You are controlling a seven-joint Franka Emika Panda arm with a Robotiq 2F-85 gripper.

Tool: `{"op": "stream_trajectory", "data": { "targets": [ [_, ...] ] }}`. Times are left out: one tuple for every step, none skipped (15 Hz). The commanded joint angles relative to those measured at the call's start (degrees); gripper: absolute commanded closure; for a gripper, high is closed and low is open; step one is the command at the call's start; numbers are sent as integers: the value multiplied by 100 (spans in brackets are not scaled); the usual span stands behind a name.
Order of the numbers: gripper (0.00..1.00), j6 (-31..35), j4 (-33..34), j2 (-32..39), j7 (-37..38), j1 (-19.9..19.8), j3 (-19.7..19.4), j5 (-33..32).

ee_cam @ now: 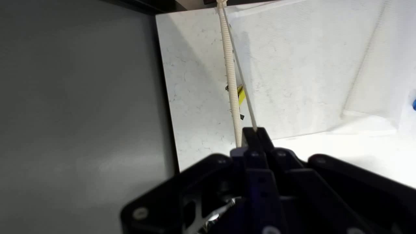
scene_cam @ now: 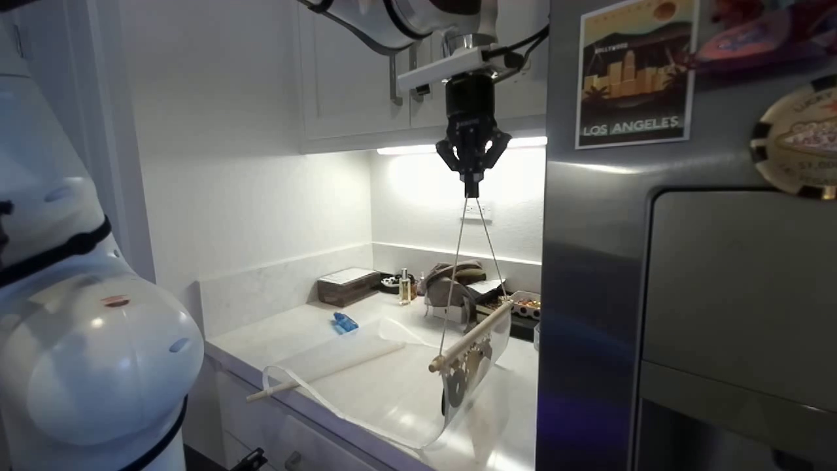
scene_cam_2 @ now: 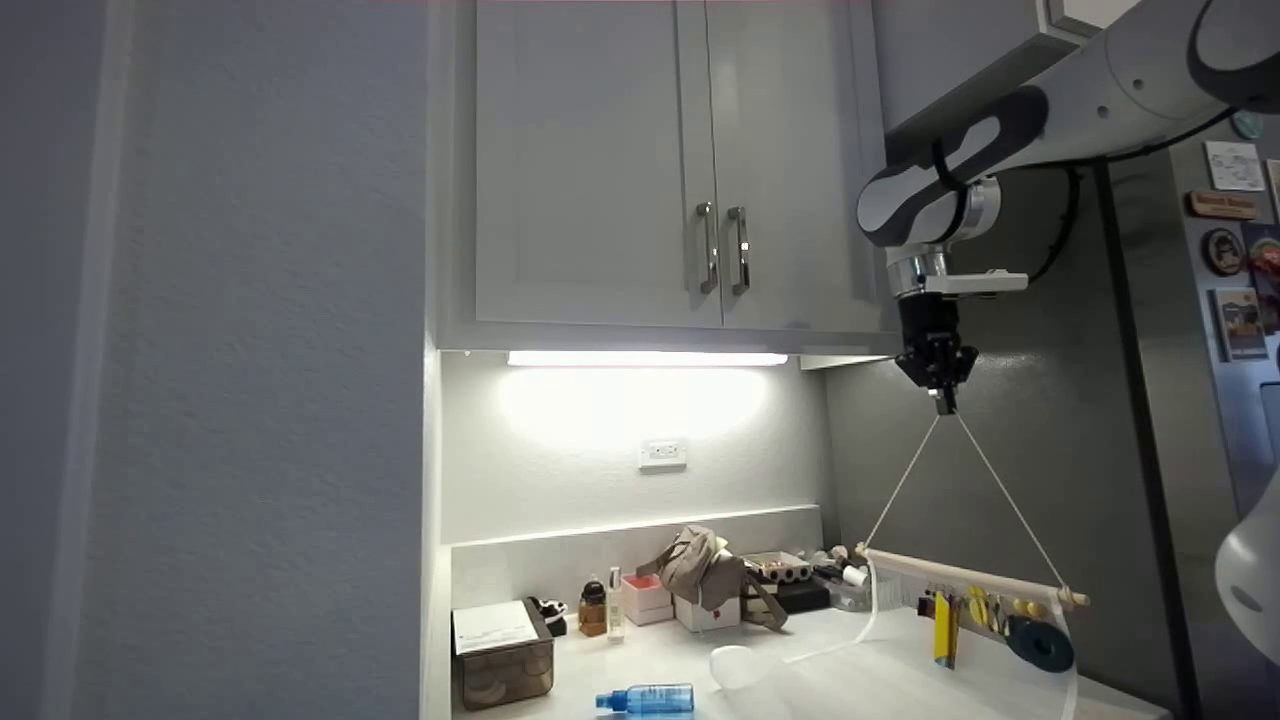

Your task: Take down the white flag from the hanger

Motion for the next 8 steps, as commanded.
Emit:
{"op": "stream_trajectory", "data": {
  "targets": [
    [100, 293, -265, 62, -6, -114, 8, -240],
    [100, 375, -321, 104, 15, -142, -3, -314],
    [100, 450, -360, 151, 27, -169, -13, -363],
    [100, 510, -395, 203, 35, -197, -25, -389],
    [100, 566, -431, 248, 44, -225, -29, -434],
    [100, 597, -449, 299, 55, -249, -31, -476],
    [100, 631, -478, 339, 72, -270, -31, -511],
    [100, 683, -492, 408, 80, -294, -35, -551]
  ]
}}
